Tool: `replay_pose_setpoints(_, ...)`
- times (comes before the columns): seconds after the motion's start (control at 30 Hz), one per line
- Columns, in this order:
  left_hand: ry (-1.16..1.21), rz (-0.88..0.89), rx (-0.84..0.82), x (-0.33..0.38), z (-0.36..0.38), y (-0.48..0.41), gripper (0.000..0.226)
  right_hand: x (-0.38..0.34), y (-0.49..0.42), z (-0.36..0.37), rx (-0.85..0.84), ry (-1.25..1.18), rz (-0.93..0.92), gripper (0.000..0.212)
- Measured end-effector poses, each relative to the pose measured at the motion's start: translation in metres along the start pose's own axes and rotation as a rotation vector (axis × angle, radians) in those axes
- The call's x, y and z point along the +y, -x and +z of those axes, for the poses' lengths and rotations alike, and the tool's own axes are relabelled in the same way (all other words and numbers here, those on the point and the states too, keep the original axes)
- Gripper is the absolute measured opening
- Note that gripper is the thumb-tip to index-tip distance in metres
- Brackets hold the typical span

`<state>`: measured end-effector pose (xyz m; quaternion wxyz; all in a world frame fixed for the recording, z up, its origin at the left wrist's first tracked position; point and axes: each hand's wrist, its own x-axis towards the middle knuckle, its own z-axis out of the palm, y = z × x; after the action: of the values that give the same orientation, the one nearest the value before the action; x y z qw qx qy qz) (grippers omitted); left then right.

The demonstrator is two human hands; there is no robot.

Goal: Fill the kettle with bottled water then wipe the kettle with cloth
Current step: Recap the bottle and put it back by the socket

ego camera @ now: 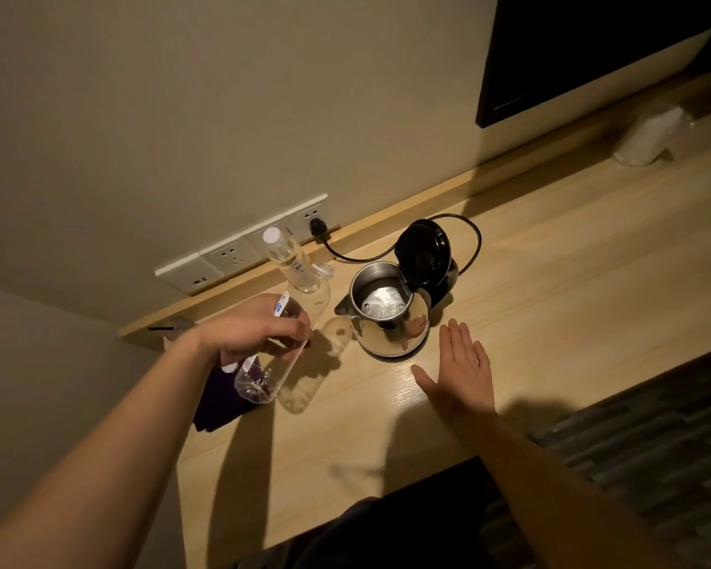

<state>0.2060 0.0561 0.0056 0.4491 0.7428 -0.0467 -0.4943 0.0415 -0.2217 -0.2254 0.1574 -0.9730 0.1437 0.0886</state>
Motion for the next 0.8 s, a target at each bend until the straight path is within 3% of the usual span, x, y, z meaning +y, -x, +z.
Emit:
replay_pose_setpoints(0.13, 0.145, 0.066, 0.166, -0.03, 0.011, 0.011, 0.037, -0.014, 0.018, -0.035, 0.038, -0.271, -0.008, 0.073)
replay_pose_setpoints(0.23, 0.082, 0.081, 0.381, -0.056, 0.032, 0.021, 0.037, -0.051, 0.047, -0.066, 0.116, -0.581, -0.064, 0.057)
replay_pose_setpoints(0.37, 0.085, 0.065, 0.585, -0.085, 0.075, 0.024, 0.036, -0.129, 0.053, -0.113, -0.049, -0.942, -0.099, 0.052)
replay_pose_setpoints(0.47, 0.153, 0.067, 0.743, -0.096, 0.1, 0.022, 0.036, -0.178, 0.04, -0.134, -0.196, -0.915, -0.124, 0.086)
replay_pose_setpoints(0.53, 0.178, 0.097, 0.836, -0.102, 0.106, 0.022, 0.04, -0.201, 0.033, -0.139, -0.256, -0.809, -0.148, 0.097)
replay_pose_setpoints(0.6, 0.145, 0.099, 0.905, -0.108, 0.103, 0.023, 0.045, -0.218, 0.027, -0.137, -0.291, -0.721, -0.178, 0.088)
replay_pose_setpoints(0.7, 0.176, 0.086, 0.942, -0.116, 0.092, 0.025, 0.041, -0.239, 0.022, -0.126, -0.335, -0.678, -0.223, 0.058)
replay_pose_setpoints(0.8, 0.23, 0.113, 0.877, -0.127, 0.075, 0.03, 0.043, -0.255, 0.018, -0.118, -0.362, -0.732, -0.228, 0.053)
